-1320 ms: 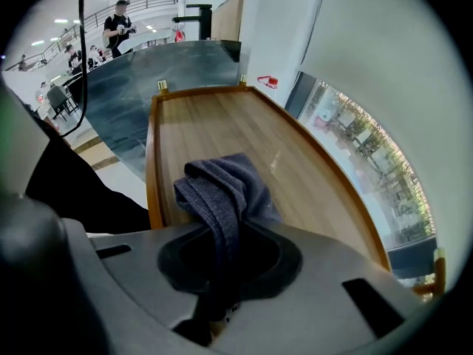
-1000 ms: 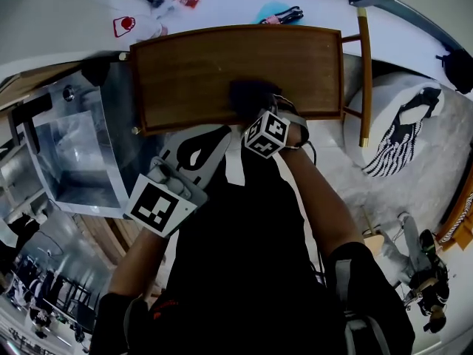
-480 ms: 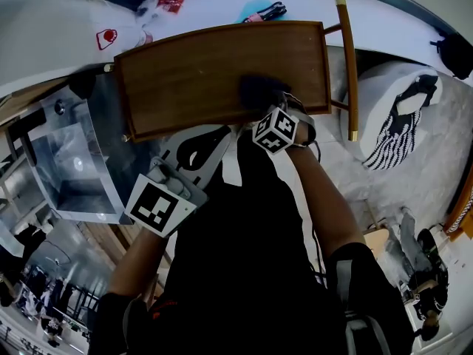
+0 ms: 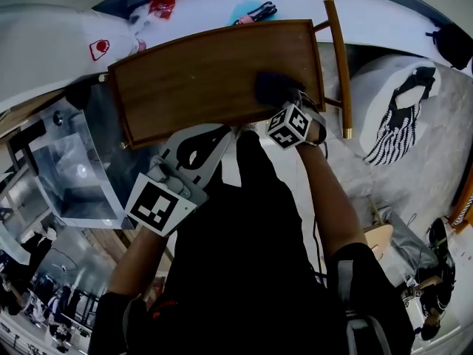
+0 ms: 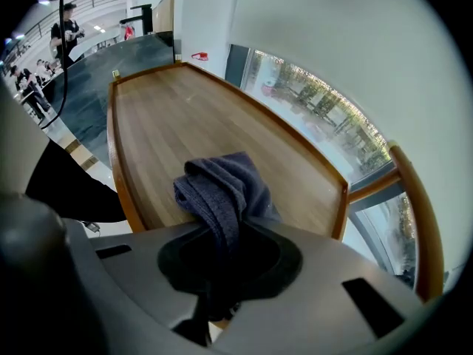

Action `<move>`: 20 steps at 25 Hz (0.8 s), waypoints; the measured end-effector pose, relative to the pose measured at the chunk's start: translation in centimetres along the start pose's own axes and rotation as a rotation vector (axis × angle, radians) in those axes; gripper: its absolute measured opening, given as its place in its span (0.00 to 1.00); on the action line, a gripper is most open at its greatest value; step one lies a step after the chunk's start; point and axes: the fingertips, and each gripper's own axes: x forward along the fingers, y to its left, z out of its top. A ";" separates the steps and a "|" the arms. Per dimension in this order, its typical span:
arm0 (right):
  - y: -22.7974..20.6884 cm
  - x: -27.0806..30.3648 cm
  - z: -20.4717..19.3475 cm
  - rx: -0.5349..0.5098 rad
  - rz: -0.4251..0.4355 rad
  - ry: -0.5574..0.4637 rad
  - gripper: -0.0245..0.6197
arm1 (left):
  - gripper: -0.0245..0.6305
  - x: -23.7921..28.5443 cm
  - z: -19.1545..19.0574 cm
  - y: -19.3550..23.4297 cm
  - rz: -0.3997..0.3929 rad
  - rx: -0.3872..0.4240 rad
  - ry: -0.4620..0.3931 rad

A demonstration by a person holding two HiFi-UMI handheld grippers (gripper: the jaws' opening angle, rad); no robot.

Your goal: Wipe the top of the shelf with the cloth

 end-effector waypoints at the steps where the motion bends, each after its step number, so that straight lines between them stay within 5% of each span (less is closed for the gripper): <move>1: -0.4 0.0 -0.4 0.008 -0.006 0.006 0.10 | 0.07 0.0 0.1 0.0 0.000 0.001 0.000; 10: -2.7 -0.6 -2.3 0.068 -0.045 0.063 0.10 | 0.07 -1.5 1.2 1.3 0.022 0.011 -0.028; 20: -3.4 -4.1 3.7 0.032 -0.073 -0.031 0.10 | 0.07 -7.0 3.9 4.8 0.123 0.047 -0.090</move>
